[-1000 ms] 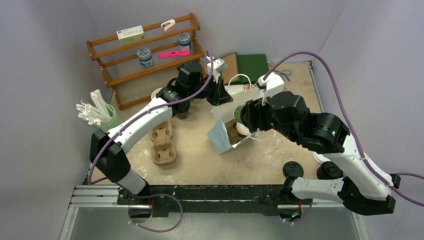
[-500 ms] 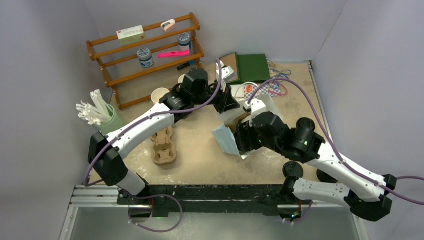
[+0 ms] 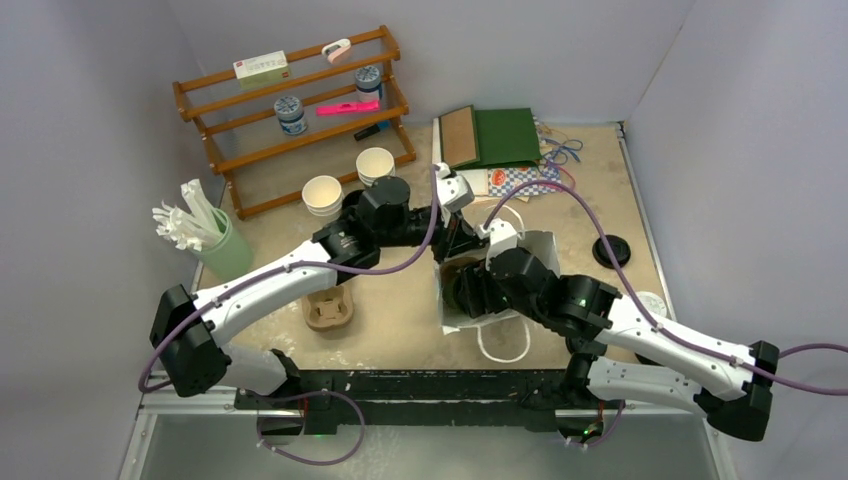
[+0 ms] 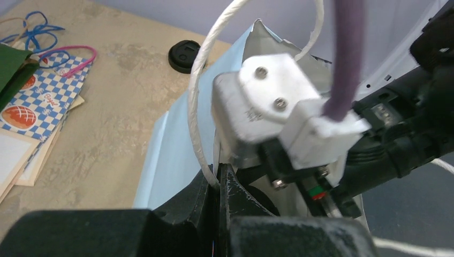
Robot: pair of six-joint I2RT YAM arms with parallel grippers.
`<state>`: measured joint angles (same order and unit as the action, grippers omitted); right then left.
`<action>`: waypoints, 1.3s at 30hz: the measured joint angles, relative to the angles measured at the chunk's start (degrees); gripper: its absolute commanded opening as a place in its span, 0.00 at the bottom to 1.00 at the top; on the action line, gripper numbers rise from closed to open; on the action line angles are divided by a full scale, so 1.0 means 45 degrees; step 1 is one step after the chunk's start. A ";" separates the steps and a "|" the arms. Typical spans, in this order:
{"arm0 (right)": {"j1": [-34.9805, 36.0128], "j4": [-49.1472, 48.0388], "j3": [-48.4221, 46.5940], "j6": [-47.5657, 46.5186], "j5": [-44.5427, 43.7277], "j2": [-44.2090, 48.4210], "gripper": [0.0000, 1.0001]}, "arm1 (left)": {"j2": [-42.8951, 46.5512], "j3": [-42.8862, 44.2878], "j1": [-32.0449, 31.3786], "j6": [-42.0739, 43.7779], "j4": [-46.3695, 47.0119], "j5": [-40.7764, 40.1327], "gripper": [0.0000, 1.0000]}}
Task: Pack the takeout coffee
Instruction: Place the coffee cup on the cup tray.
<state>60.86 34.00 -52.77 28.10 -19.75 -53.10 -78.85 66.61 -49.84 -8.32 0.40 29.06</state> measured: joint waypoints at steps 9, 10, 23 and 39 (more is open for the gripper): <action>0.0073 -0.0942 0.0724 -0.0044 -0.0952 -0.0141 0.22 | -0.0427 0.0505 -0.0355 0.0131 0.0092 -0.1141 0.00; 0.0073 -0.0928 0.0661 -0.0049 -0.1180 -0.0223 0.22 | -0.0617 0.0801 -0.0350 0.0107 -0.0034 -0.1258 0.00; 0.0117 -0.0403 0.0471 0.0087 -0.2429 -0.0525 0.20 | -0.1112 0.1598 -0.0442 -0.0588 0.0117 -0.1559 0.00; -0.1185 0.0316 0.0277 0.0908 -0.1972 -0.0835 0.17 | -0.1268 0.1588 -0.0427 -0.0641 -0.0126 -0.1622 0.00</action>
<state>55.53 35.42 -51.53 32.18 -28.62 -56.86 -84.55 73.76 -51.77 -11.20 -0.16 21.76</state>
